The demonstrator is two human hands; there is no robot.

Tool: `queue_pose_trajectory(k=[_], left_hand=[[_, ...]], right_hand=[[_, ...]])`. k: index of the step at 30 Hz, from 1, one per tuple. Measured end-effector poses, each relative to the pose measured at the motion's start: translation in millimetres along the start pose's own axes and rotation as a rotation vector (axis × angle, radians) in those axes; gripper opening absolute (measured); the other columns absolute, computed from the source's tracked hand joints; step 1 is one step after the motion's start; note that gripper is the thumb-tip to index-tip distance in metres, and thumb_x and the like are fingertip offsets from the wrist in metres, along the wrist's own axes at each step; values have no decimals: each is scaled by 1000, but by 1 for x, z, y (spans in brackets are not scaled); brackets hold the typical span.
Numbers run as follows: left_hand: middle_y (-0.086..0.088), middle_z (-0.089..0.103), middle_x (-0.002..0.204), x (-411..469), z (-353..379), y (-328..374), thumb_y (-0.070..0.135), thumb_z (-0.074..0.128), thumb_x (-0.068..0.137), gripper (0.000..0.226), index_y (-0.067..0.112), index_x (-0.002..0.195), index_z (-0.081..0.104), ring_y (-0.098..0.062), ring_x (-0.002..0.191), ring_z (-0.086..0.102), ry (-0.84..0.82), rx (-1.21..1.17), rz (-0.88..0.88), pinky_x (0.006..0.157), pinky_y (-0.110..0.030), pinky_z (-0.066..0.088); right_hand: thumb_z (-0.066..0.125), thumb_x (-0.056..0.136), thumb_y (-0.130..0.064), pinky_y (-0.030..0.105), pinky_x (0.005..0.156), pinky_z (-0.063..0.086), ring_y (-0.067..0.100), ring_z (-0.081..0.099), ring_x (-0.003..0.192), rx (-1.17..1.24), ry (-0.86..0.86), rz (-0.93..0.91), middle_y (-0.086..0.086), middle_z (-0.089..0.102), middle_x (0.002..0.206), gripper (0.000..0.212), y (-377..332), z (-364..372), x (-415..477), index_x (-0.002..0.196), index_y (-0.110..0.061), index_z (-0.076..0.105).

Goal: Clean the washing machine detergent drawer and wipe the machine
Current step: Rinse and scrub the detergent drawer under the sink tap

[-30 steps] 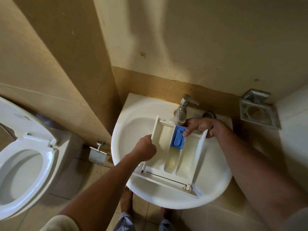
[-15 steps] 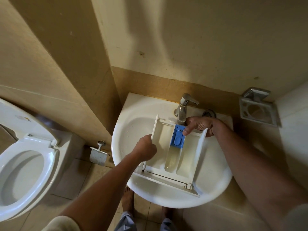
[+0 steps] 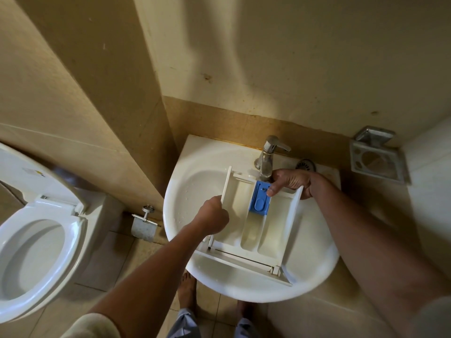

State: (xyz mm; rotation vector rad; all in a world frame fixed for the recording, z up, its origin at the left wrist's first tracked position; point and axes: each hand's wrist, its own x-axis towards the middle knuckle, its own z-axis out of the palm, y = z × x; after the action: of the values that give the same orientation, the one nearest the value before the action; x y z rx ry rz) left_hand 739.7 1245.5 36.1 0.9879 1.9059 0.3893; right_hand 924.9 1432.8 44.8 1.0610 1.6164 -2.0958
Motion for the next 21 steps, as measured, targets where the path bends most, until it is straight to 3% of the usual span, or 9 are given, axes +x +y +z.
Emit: queue_pose_trajectory(k=[5,9,15,18,21], left_hand=[[-15,60,126,2,1,-1,8,48,98,40,3,138,49,-31,109,59,3,2,-2,86,-31,50],[-15,61,124,2,0,-1,7,47,97,39,3,136,51,-30,104,59,2,19,10,87,-34,53],[-14,59,124,0,-4,0,10,49,97,40,4,136,48,-30,109,60,-40,11,-21,90,-37,56],[-10,59,115,-3,-13,4,12,52,95,38,6,133,47,-28,99,64,-103,-23,-77,79,-36,60],[-12,61,106,-5,-21,11,9,50,94,34,7,128,46,-33,88,71,-187,-50,-120,72,-42,64]], right_hand=[[73,71,-6,36,104,44,27,54,131,22,9,-9,9,61,139,67,0,2,-1,136,-9,57],[82,64,-13,37,107,43,27,53,133,24,20,-8,9,60,141,72,1,2,-1,132,-11,61],[96,49,-18,33,92,55,24,65,114,156,-3,31,11,67,126,81,0,2,-1,124,-8,67],[87,61,-14,32,83,59,23,69,97,338,114,77,11,75,105,43,2,5,-2,103,-8,79],[74,78,-28,28,81,57,18,68,85,529,305,3,7,77,93,28,10,10,-6,96,-8,79]])
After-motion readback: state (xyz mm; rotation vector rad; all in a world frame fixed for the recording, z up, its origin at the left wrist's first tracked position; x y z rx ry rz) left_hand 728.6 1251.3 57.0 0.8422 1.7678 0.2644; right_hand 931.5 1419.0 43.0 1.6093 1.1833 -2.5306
